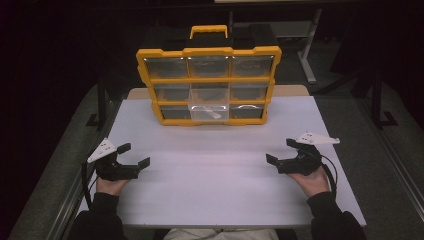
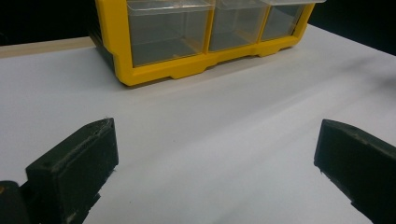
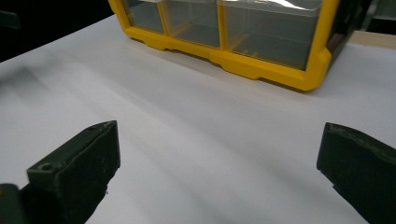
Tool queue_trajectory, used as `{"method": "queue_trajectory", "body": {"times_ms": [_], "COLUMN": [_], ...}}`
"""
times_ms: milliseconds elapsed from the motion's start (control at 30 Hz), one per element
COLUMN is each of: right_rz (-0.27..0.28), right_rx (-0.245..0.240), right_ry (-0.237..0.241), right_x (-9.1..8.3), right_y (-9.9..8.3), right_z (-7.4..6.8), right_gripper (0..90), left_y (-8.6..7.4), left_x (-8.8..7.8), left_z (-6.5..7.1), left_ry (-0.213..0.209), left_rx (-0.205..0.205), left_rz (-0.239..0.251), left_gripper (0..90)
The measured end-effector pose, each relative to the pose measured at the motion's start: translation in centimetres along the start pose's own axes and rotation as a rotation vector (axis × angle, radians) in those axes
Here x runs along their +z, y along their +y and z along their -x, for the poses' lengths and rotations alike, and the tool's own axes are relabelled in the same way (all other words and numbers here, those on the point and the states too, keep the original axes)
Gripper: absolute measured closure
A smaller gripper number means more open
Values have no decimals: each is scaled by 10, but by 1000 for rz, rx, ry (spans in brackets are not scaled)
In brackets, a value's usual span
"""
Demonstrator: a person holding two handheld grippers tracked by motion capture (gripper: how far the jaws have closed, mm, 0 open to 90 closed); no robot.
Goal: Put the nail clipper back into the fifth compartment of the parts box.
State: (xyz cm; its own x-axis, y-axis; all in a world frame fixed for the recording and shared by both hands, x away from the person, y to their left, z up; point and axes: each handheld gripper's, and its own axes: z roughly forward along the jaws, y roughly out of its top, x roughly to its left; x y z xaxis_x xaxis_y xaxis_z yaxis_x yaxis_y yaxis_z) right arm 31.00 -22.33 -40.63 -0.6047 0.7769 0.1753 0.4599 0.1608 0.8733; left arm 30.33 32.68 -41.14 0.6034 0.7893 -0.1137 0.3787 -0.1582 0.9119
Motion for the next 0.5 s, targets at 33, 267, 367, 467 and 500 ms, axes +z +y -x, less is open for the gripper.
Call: {"method": "queue_trajectory", "body": {"times_ms": [33,267,367,467,500], "right_rz": [2,11,17,21,23], "right_rx": [4,4,12,19,20], "right_ry": [-3,-46,-52,-58,-60], "right_x": [-1,-11,-16,-18,-19], "right_y": [-2,-12,-16,-18,-19], "right_z": [1,7,9,9,9], "right_gripper": [0,0,0,0,0], "left_y": [0,1,1,1,1], "left_x": [0,-1,-1,0,0], "left_z": [0,-1,0,0,0], "left_ry": [0,-1,-2,-3,-4], "left_rx": [0,-2,-2,3,3], "left_rz": [0,8,9,9,9], "left_gripper": [0,0,0,0,0]}}
